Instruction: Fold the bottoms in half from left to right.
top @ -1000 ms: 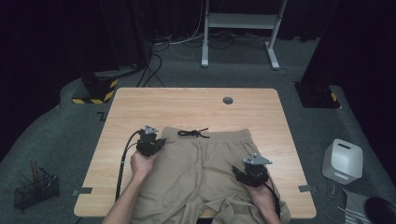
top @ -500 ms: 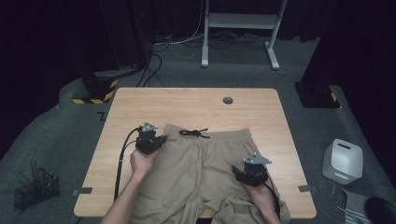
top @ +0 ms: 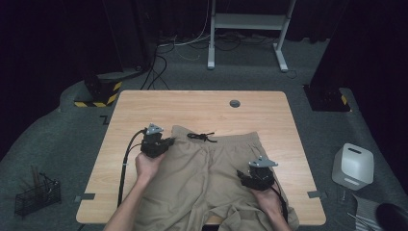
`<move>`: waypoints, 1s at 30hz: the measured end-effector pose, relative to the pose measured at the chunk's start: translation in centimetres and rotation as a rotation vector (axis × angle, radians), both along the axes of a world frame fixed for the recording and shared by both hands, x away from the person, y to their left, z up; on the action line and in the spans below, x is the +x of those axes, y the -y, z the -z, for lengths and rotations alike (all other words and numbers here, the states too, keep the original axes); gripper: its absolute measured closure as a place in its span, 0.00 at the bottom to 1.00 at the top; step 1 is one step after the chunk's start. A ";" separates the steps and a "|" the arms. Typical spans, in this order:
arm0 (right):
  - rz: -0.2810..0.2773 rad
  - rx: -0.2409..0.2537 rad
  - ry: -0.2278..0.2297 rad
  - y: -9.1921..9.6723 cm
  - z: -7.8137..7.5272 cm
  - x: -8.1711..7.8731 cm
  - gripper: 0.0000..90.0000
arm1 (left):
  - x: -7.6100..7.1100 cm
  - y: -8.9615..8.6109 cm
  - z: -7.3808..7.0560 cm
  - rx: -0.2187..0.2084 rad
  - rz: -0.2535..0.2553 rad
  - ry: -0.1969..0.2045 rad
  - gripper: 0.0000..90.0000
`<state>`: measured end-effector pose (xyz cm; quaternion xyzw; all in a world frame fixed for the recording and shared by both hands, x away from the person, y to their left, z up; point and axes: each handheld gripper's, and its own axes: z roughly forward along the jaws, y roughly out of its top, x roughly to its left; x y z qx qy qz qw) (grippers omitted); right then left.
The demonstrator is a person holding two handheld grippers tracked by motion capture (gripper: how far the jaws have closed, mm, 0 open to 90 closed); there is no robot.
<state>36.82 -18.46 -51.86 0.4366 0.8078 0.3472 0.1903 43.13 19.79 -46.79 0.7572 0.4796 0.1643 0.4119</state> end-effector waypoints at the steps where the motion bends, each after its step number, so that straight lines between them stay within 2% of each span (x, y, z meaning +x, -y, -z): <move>1: -0.010 0.001 0.009 -0.2 -0.2 0.0 0.46 | 0.0 0.0 -0.1 -0.003 0.000 0.000 0.98; 4: -0.054 0.014 0.013 -1.1 -0.7 0.0 0.46 | -0.1 0.0 -0.2 -0.011 0.000 0.001 0.98; 6: -0.085 0.006 0.014 -1.8 -0.7 0.2 0.46 | -0.1 0.1 -0.3 -0.013 0.001 0.006 0.98; 12: -0.126 -0.024 -0.014 -3.7 0.0 1.2 0.46 | -0.1 0.0 -0.6 -0.031 0.001 0.011 0.98; 16: -0.132 -0.033 -0.009 -4.3 0.2 1.4 0.46 | -0.1 -0.2 -1.1 -0.041 -0.003 0.020 0.98; 23: -0.139 -0.018 0.006 -6.1 0.4 2.6 0.46 | 0.5 -1.7 -1.2 -0.073 -0.059 0.016 0.98; 27: -0.142 -0.015 0.013 -7.0 0.5 3.1 0.46 | 0.8 -2.3 -1.4 -0.072 -0.078 0.013 0.98; 30: -0.148 -0.010 0.020 -8.3 0.5 3.8 0.46 | 1.1 -2.5 -2.4 -0.084 -0.085 0.032 0.98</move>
